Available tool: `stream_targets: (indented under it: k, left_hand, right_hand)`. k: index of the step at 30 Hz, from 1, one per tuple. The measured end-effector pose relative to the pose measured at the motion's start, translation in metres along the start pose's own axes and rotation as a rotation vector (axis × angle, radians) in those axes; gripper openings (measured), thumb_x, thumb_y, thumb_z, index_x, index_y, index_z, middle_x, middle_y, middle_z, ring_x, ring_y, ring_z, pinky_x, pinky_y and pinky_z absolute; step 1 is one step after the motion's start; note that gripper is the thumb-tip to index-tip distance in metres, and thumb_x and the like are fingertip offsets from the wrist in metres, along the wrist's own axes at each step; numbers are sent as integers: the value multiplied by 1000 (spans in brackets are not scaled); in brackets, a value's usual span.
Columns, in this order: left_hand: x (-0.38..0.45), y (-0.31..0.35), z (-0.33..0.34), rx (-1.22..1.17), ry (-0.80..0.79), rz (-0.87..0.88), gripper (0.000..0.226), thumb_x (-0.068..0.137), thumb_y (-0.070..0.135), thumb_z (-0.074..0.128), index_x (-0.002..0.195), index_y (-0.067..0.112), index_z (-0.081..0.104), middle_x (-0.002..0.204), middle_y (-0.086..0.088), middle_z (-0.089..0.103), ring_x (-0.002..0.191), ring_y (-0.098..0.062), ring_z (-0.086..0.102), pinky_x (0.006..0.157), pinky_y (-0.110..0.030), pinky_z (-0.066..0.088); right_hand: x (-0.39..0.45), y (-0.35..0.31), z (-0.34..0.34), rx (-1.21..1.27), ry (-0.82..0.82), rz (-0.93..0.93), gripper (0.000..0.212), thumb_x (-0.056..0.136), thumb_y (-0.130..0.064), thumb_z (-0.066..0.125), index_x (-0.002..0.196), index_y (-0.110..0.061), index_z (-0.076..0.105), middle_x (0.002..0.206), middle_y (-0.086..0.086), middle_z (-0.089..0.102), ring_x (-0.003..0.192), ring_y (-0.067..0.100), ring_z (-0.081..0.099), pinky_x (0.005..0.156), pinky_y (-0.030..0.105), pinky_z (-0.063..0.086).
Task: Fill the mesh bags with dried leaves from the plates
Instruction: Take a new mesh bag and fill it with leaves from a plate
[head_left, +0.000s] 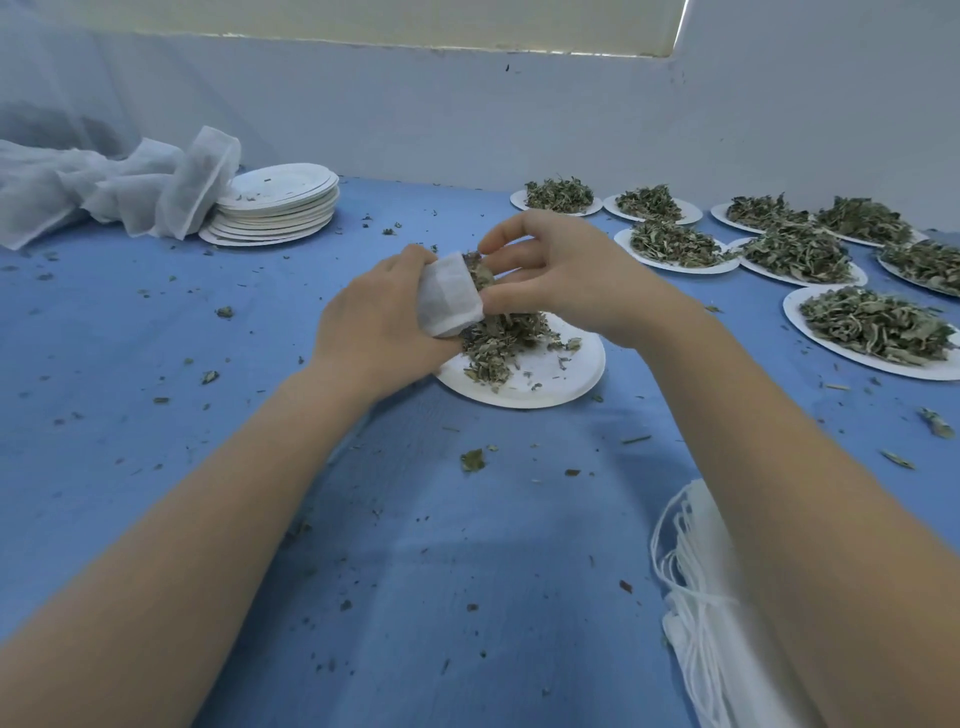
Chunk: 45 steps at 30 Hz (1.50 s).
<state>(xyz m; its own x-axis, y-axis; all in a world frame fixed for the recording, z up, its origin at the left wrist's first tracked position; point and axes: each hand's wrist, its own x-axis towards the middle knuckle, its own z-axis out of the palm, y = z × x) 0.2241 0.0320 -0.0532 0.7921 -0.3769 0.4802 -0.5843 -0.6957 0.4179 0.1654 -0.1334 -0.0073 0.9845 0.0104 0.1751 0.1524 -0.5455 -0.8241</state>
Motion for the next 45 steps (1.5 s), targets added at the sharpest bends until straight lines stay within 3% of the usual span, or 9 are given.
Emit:
stream_targets:
  k: [5,10,12,16,21,24,29,37,45]
  left_hand:
    - [0,2,0,-76,80,-13,49,66,36,73,109,22,53,92,3,57,84,-23,54,70,-38,48]
    - [-3,7,5,-40,73,63,47,66,36,69,108,20,55,96,-2,59,85,-27,55,69,-37,45]
    - [-5,7,6,-24,62,59,46,68,35,69,108,19,55,95,-3,58,84,-28,54,67,-34,43]
    - [-5,7,4,-42,81,7,43,68,42,66,106,25,54,90,3,56,83,-23,52,66,-31,40]
    - [-4,9,2,-62,89,-1,42,71,43,63,108,25,56,96,0,61,89,-25,55,75,-41,47]
    - [-3,8,1,-127,105,-7,41,72,41,67,108,25,57,98,1,61,89,-23,54,77,-40,47]
    - [-2,7,0,-158,129,-24,38,73,38,69,107,24,57,95,0,60,85,-21,53,72,-36,46]
    - [-3,10,4,-108,71,37,41,69,34,69,106,23,55,90,8,56,87,-21,53,73,-36,46]
    - [-4,14,3,-145,111,73,43,70,29,70,109,16,56,93,4,57,87,-23,54,74,-37,45]
  right_hand:
    - [-2,-3,2,-22,44,-86,17,79,-12,72,92,-24,73,79,-11,73,80,7,69,79,16,52]
    - [2,-4,20,-249,81,-130,15,80,-12,67,78,-24,75,46,-19,54,46,-5,47,46,6,32]
    - [1,-5,19,-255,8,-122,16,84,-13,63,87,-22,76,57,-14,62,50,-4,48,47,7,34]
    - [-4,-4,0,-3,-133,-115,23,87,-7,63,100,-25,68,98,-10,72,94,1,66,85,15,50]
    - [-3,1,-6,-14,51,-78,26,75,-8,74,94,-23,65,103,-2,68,89,14,68,87,30,53]
    - [-2,3,-1,-84,-12,32,42,78,-16,71,114,-33,60,112,-4,59,85,14,69,86,32,55]
    - [-2,-1,3,-88,31,-13,29,80,-7,67,106,-19,70,88,-6,71,73,7,70,71,12,50]
    - [-1,-8,10,-156,154,-141,15,75,-9,73,87,-17,76,77,-5,73,75,7,68,80,26,54]
    - [2,-10,17,-299,134,-203,16,80,-6,63,82,-14,76,59,-5,66,52,1,46,57,21,41]
